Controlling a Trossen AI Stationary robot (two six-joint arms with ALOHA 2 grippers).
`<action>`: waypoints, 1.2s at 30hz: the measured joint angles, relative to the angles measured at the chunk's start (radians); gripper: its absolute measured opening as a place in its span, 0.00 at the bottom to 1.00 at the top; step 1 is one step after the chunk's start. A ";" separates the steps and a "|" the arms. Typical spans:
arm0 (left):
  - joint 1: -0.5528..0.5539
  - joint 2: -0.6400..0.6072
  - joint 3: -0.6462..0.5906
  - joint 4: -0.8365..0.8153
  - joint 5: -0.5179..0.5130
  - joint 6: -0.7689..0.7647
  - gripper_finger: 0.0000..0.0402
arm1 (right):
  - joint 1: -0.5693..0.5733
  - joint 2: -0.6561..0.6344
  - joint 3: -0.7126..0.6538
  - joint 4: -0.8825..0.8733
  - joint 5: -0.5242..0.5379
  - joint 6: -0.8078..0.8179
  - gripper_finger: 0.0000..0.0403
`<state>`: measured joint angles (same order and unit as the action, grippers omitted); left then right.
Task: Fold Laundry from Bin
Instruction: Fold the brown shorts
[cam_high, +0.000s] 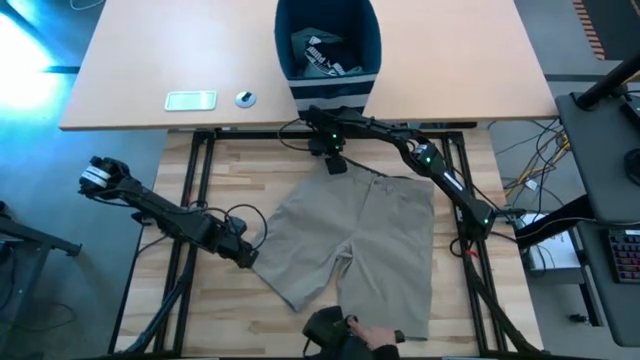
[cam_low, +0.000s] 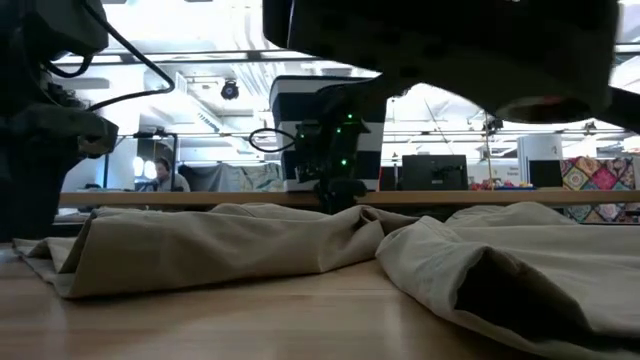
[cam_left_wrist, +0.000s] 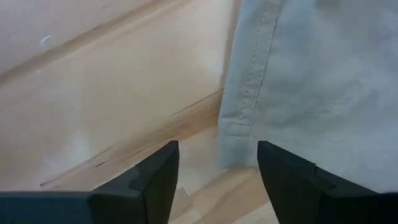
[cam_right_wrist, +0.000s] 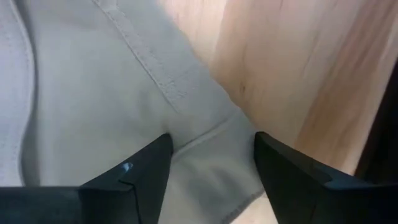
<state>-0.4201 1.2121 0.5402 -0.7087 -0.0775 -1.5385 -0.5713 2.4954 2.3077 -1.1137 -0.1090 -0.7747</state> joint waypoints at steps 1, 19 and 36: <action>0.005 -0.002 0.001 -0.002 0.004 -0.001 0.53 | 0.000 0.000 -0.002 0.000 0.000 0.002 0.51; 0.455 -0.154 -0.112 0.125 0.054 0.376 0.67 | -0.001 -0.012 0.045 -0.120 0.066 0.342 0.24; 0.341 0.103 -0.045 0.208 0.169 0.481 0.19 | -0.034 -0.047 0.046 -0.108 0.008 -0.044 0.48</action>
<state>-0.0787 1.3148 0.4951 -0.5007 0.0917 -1.0573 -0.6049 2.4486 2.3535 -1.2212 -0.1015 -0.8186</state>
